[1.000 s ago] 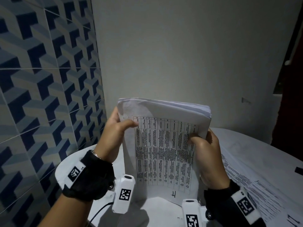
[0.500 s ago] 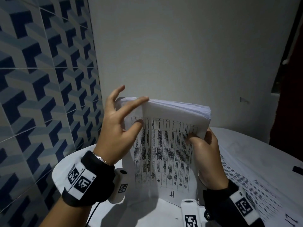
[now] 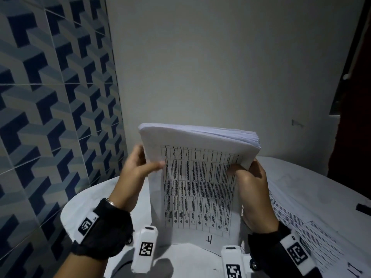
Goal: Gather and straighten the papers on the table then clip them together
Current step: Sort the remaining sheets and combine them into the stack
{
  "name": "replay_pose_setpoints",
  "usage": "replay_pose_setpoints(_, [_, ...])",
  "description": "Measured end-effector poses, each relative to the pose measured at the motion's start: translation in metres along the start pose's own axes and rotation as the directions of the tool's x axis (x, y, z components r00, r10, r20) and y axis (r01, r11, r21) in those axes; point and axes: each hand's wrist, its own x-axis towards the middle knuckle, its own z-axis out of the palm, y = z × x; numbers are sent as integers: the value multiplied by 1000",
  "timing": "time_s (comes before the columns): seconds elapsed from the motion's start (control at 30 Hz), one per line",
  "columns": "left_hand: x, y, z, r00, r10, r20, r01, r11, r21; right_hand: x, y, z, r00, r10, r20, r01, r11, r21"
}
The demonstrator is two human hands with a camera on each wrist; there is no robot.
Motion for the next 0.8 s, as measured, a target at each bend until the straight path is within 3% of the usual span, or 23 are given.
replay_pose_setpoints(0.1, [-3, -10, 10, 998, -38, -41, 38, 999, 16, 1, -2, 7, 999, -34, 16, 34, 999, -27])
replay_pose_setpoints(0.27, [-7, -1, 33, 964, 182, -192, -156, 977, 144, -6, -2, 17, 981, -194, 26, 196, 966, -168])
replay_pose_setpoints(0.37, [-13, -5, 39, 961, 205, -184, -177, 972, 156, -12, 3, 21, 970, -241, 27, 242, 953, -184])
replay_pose_setpoints(0.6, [-28, -46, 15, 995, -18, -100, 25, 998, 63, -17, 41, 9, 999, -8, 31, 13, 984, -178])
replay_pose_setpoints(0.8, [-31, -59, 2, 997, -40, -67, 51, 983, 174, -16, 49, 3, 996, 49, 75, -32, 978, -207])
